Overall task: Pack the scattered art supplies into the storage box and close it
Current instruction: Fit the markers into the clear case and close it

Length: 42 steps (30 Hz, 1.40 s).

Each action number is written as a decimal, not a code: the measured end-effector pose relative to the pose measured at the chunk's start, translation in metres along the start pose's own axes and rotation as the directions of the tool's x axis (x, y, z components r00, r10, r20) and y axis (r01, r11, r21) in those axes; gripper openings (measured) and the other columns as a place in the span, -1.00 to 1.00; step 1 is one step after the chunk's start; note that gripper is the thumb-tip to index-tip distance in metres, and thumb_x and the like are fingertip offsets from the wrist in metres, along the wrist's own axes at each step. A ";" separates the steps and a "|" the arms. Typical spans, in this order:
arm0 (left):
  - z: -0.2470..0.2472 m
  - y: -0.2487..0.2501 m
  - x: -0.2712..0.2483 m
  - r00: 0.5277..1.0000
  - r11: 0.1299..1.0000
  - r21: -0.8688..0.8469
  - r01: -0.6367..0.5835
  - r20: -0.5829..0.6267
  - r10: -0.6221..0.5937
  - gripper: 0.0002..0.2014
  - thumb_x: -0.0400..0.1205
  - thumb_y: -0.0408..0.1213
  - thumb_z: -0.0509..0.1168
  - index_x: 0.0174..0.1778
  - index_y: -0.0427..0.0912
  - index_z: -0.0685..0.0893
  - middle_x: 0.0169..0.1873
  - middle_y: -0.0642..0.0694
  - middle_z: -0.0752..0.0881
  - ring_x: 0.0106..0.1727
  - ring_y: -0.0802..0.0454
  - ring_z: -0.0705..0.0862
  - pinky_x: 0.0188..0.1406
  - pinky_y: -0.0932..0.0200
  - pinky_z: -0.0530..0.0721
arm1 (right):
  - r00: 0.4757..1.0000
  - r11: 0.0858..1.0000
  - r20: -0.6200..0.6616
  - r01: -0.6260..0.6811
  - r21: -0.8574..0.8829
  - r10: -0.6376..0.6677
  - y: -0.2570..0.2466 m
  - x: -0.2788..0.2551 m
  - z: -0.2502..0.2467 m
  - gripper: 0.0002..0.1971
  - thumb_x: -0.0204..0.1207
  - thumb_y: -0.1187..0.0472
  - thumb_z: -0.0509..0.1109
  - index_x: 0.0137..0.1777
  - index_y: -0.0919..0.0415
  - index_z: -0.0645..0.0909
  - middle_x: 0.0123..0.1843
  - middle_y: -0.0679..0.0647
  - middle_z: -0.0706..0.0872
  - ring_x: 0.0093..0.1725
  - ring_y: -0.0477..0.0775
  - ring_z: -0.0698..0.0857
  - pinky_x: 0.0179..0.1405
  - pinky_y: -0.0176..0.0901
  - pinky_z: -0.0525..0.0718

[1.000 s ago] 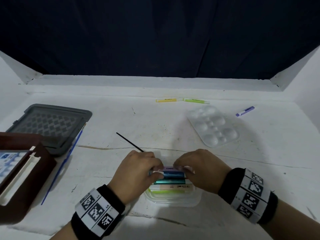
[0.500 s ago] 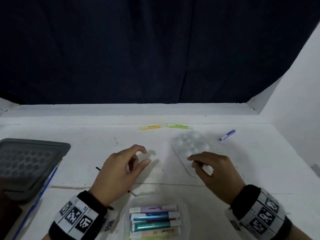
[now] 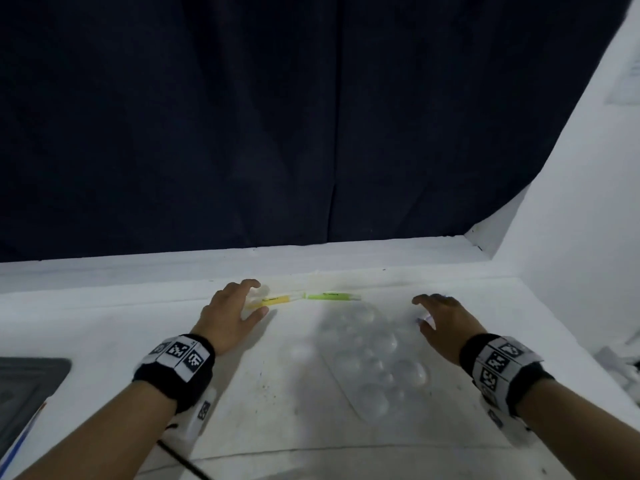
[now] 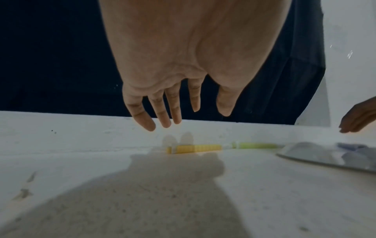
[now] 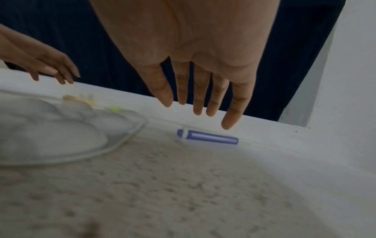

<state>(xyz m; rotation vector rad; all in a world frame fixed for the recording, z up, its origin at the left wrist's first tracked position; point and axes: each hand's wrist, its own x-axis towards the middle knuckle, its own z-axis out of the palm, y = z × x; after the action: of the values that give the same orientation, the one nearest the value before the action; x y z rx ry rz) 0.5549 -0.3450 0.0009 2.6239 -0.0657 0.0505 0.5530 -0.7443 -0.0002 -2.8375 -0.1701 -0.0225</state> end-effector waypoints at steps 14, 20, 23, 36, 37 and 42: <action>0.014 -0.004 0.036 0.993 0.899 0.438 -0.015 0.112 -0.038 -0.77 0.69 -0.20 0.17 -0.06 -0.02 0.75 -0.12 0.03 0.63 -0.13 0.00 0.56 -0.10 0.13 0.50 | 0.987 0.877 0.135 -0.010 -0.481 0.086 0.009 0.017 0.008 -0.76 0.69 0.09 0.12 0.25 -0.01 0.55 0.25 -0.04 0.57 0.35 0.07 0.48 0.16 -0.06 0.54; -0.004 -0.002 0.007 0.994 0.948 0.317 0.007 0.101 -0.042 -0.80 0.67 -0.23 0.28 0.04 0.09 0.80 -0.03 -0.05 0.76 -0.08 -0.06 0.69 -0.05 0.10 0.66 | 1.000 0.931 0.003 -0.024 -0.365 0.027 -0.020 -0.016 -0.004 -0.71 0.73 0.11 0.04 0.42 -0.01 0.32 0.20 -0.01 0.63 0.09 0.11 0.71 -0.18 -0.12 0.44; -0.020 0.007 -0.023 1.000 0.979 0.202 -0.021 0.021 0.017 -0.78 0.70 -0.26 0.31 0.17 -0.01 0.82 0.00 -0.09 0.81 -0.03 -0.09 0.73 0.03 0.05 0.70 | 0.999 0.989 -0.025 0.016 -0.149 -0.020 -0.045 -0.045 -0.011 -0.76 0.68 0.14 0.09 0.32 -0.02 0.25 0.13 0.02 0.65 -0.18 0.20 0.72 -0.30 -0.10 0.51; -0.068 0.033 -0.223 0.973 0.934 -0.333 -0.128 -0.224 0.054 -0.80 0.63 -0.13 0.38 0.11 0.12 0.84 -0.09 0.20 0.81 -0.08 0.14 0.78 -0.07 0.21 0.69 | 0.973 0.696 0.025 0.145 0.704 -0.228 -0.145 -0.158 -0.031 -0.72 0.61 0.28 0.39 0.23 -0.05 0.55 -0.14 0.00 0.63 -0.37 0.09 0.79 -0.47 -0.08 0.68; -0.066 0.031 -0.239 0.976 0.921 -0.372 -0.115 -0.215 0.035 -0.79 0.61 -0.13 0.38 0.11 0.10 0.84 -0.08 0.17 0.82 -0.06 0.12 0.78 -0.04 0.18 0.69 | 0.974 0.656 0.027 0.132 0.743 -0.226 -0.149 -0.164 -0.028 -0.71 0.61 0.28 0.40 0.24 -0.06 0.55 -0.12 0.02 0.62 -0.35 0.14 0.80 -0.46 0.01 0.70; -0.050 0.017 -0.310 0.983 0.853 -0.521 -0.021 -0.166 -0.077 -0.77 0.52 -0.22 0.44 -0.01 0.19 0.88 -0.04 0.11 0.85 -0.01 0.13 0.80 -0.05 0.22 0.70 | 0.973 0.448 0.087 0.019 0.894 -0.215 -0.161 -0.190 -0.018 -0.64 0.58 0.34 0.42 0.29 -0.01 0.51 -0.05 0.17 0.59 -0.23 0.25 0.82 -0.30 0.14 0.81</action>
<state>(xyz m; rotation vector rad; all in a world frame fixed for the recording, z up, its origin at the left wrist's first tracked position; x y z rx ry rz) 0.2438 -0.3235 0.0378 2.0618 0.0216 0.2291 0.3453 -0.6182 0.0580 -1.7233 -0.3120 0.2445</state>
